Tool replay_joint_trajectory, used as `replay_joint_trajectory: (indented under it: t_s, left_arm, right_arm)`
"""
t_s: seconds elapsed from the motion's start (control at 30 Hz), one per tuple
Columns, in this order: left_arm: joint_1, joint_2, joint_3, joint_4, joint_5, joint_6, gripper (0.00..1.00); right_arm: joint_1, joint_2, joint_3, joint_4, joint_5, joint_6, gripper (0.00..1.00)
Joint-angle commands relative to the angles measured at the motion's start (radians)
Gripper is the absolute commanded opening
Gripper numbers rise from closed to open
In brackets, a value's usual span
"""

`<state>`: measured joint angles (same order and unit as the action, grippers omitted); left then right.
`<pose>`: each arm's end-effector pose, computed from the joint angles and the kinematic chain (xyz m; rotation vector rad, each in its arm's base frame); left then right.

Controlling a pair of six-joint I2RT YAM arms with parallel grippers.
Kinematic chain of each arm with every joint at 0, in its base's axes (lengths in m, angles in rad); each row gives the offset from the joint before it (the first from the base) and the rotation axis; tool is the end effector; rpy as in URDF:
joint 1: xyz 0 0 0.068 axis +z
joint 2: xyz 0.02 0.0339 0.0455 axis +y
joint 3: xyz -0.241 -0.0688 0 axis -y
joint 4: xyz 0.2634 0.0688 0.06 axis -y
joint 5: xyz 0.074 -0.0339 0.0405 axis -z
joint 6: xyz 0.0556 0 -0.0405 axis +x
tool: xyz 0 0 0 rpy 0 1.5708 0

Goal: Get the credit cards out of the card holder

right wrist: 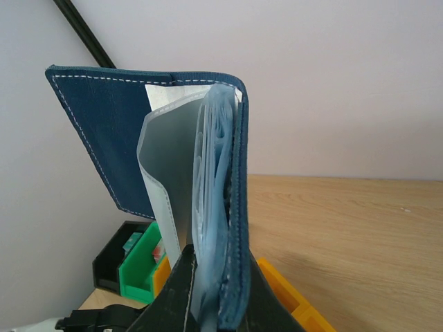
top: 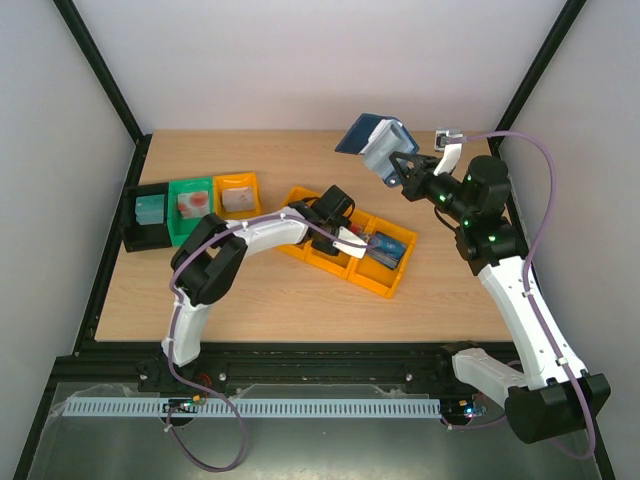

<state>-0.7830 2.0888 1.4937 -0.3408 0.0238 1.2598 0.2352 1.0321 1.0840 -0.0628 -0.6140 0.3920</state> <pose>0.3307 -0.3310 0.1206 2.1493 1.3045 0.1660 0.2607 0.0954 0.3927 -0.3725 1.6240 0.9645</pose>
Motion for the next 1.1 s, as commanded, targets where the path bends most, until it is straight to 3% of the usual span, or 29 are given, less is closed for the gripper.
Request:
replay_joint_trajectory:
  t_s: [0.0,0.13,0.23,0.4,0.57,0.8,0.97,1.07]
  left_arm:
    - [0.014,-0.023,0.055,-0.075,0.058,0.025,0.56]
    - [0.024,0.032,0.131,-0.125,0.081,-0.012,0.77]
    - [0.024,0.051,0.114,-0.117,0.073,0.02,0.84]
    - [0.024,0.093,0.099,-0.095,0.015,0.027,0.85]
    - [0.025,0.11,0.078,-0.1,0.003,0.035,0.79]
    - [0.025,0.098,0.051,-0.103,0.01,0.037,0.44]
    - [0.024,0.07,0.034,-0.09,0.019,0.034,0.08]
    - [0.024,0.054,0.034,-0.068,0.014,0.022,0.02]
  right_arm:
    - [-0.002,-0.017,0.0,0.028,0.006,-0.015,0.02]
    - [-0.002,-0.014,0.0,0.028,0.008,-0.018,0.02]
    - [-0.002,-0.016,0.001,0.025,0.014,-0.022,0.02]
    - [-0.003,-0.011,0.003,0.022,0.018,-0.025,0.02]
    - [-0.002,-0.009,0.004,0.02,0.022,-0.028,0.02]
    - [-0.002,-0.006,0.009,0.018,0.024,-0.03,0.02]
    - [-0.003,-0.006,0.009,0.018,0.024,-0.031,0.02]
    - [-0.003,-0.006,0.01,0.016,0.023,-0.032,0.02]
